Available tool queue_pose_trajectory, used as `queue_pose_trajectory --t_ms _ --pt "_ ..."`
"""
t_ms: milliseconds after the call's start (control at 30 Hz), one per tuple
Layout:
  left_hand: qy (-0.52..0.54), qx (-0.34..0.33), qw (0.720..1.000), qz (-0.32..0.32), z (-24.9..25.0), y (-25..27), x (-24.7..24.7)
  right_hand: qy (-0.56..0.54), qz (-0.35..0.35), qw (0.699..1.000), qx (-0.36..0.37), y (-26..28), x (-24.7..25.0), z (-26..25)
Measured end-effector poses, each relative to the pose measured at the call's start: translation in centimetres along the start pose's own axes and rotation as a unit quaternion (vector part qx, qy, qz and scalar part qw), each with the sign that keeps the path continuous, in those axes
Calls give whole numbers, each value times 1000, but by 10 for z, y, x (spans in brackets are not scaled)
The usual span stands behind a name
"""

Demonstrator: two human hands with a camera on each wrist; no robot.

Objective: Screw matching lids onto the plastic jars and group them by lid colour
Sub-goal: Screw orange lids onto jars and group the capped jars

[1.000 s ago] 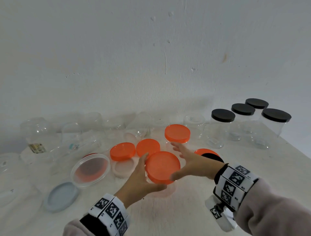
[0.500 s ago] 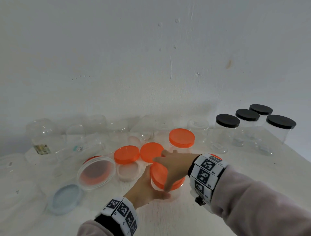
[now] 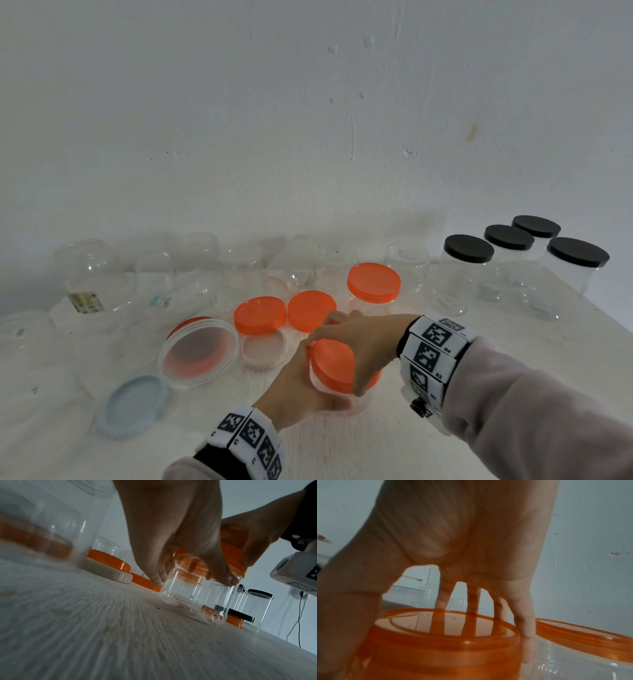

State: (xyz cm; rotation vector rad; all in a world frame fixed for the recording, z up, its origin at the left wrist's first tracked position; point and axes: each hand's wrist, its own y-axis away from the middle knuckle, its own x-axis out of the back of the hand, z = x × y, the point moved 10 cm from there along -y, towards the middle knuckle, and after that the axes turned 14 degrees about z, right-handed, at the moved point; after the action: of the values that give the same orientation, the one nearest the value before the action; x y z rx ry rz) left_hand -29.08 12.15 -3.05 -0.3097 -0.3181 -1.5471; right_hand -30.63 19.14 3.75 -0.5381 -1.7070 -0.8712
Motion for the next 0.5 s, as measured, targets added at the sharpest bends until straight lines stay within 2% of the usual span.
queue_pose_trajectory --t_ms 133,367,500 --pt "7 4 1000 3 -1 0 0 -8 15 1000 -5 -2 0 4" --pt "16 16 1000 1 -3 3 -2 -8 82 993 -81 -4 -6 18" --pt "5 14 1000 0 -2 3 -2 -12 31 995 -91 1 -8 18"
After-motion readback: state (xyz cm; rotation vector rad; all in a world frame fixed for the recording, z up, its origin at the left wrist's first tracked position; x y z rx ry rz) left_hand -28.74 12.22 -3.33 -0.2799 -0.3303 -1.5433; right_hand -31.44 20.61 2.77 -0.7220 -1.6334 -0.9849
